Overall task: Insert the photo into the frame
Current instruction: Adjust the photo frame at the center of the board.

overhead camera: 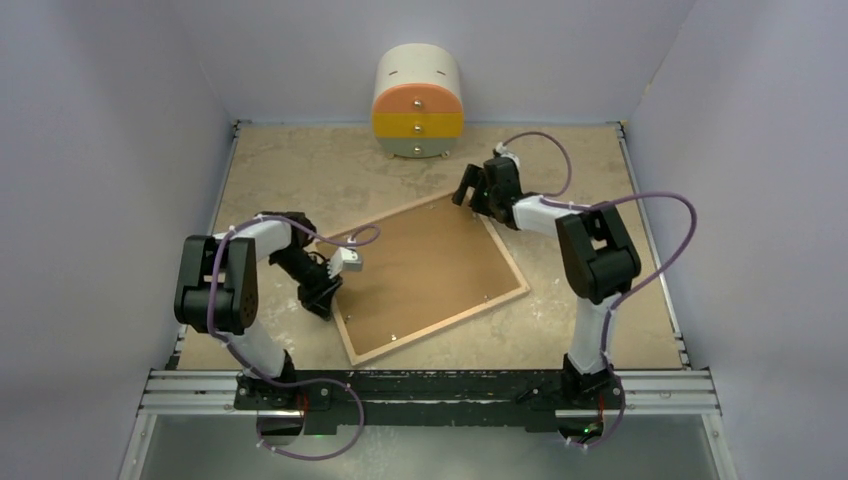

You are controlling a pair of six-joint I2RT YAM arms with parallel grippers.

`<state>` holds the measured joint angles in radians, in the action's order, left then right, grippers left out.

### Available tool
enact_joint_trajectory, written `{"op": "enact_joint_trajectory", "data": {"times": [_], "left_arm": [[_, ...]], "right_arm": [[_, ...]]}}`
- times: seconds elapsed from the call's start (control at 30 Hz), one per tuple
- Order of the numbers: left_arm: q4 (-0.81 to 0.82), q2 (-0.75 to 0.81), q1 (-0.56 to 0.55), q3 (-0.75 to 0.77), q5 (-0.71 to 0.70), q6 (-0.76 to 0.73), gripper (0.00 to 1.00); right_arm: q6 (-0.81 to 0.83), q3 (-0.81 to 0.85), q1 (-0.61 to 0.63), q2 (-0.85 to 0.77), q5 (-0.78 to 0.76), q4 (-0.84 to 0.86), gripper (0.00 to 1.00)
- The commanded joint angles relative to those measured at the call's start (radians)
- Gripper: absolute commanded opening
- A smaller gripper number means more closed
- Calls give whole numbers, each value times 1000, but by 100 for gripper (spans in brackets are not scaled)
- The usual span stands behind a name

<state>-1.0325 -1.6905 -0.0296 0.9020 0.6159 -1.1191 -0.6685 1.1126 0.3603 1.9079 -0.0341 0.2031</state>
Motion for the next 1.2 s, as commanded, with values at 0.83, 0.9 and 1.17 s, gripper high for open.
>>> {"op": "enact_joint_trajectory", "data": {"times": [0.83, 0.9, 1.17], "left_arm": [[308, -304, 226, 649, -158, 361, 42], [369, -347, 227, 660, -171, 401, 40], [337, -387, 161, 558, -104, 345, 40]], "right_arm": [[-97, -397, 22, -663, 86, -455, 99], [-125, -464, 22, -732, 132, -488, 99], [-246, -636, 22, -765, 283, -371, 99]]}}
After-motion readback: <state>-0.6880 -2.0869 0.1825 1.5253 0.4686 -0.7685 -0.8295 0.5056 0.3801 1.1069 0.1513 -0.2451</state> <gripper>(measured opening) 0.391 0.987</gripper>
